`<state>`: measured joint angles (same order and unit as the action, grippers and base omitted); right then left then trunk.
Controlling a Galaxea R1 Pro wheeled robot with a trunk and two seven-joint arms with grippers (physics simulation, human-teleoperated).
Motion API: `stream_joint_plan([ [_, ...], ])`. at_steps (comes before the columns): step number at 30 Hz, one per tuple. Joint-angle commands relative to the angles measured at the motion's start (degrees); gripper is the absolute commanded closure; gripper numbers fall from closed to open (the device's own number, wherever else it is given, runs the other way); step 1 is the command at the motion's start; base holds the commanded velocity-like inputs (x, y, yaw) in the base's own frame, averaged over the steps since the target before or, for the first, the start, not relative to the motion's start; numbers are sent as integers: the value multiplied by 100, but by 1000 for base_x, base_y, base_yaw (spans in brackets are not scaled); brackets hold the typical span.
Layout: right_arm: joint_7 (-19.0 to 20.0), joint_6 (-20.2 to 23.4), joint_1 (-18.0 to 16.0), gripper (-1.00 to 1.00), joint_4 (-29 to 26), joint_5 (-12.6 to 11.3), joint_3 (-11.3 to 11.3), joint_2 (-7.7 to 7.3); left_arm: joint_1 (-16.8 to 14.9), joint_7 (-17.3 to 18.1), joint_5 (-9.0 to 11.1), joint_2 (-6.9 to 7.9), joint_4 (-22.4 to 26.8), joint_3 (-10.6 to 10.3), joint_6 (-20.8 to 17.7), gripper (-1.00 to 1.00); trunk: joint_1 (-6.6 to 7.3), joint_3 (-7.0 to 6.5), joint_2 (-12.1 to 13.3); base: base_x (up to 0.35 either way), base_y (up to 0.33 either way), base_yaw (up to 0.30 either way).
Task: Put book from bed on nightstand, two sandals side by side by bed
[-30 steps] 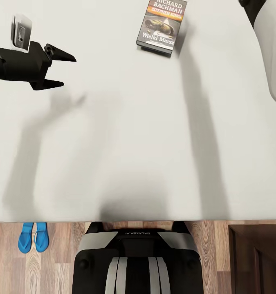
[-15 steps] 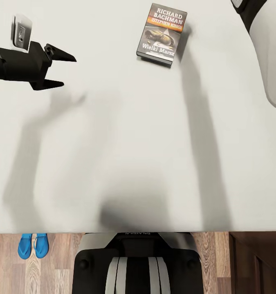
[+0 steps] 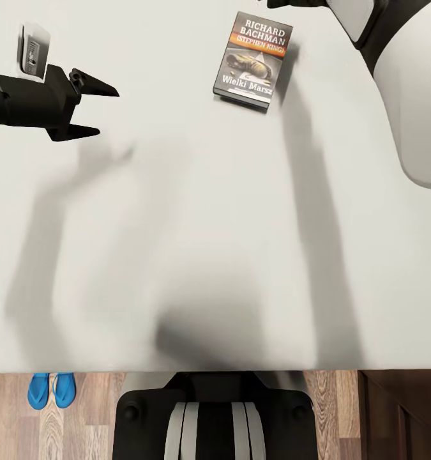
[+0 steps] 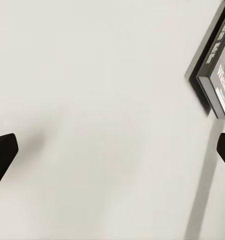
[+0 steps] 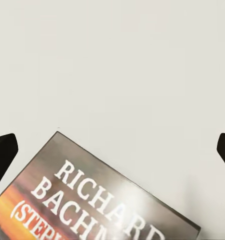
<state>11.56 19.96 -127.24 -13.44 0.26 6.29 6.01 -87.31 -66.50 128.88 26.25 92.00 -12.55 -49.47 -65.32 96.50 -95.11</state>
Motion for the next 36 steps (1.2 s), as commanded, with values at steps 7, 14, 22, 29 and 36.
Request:
stream_joint_plan([
  [7, -107, 25, 22, -100, 45, 38, 38, 25, -6, -56, 49, 3, 3, -8, -11, -100, 0, 2, -1, 2, 0, 0],
  [14, -191, 36, 24, -100, 66, 102, 53, 31, -6, -63, 49, 3, 2, -8, -11, -100, 0, 2, -1, 75, 0, 0],
  [22, -204, 61, 24, -100, 77, 106, 42, 32, -6, -58, 49, 3, 4, -10, -11, -100, 0, 2, -1, 43, 0, 0],
  [29, -201, 56, 24, -100, 267, 91, 15, 32, -6, -56, 49, -4, 5, -11, -11, -100, 0, 2, -1, 8, 0, 0],
  [36, -139, 23, 69, -100, 395, 45, -11, 12, -1, -56, 49, -5, 5, -12, -11, -100, 0, 2, -1, 1, 0, 0],
])
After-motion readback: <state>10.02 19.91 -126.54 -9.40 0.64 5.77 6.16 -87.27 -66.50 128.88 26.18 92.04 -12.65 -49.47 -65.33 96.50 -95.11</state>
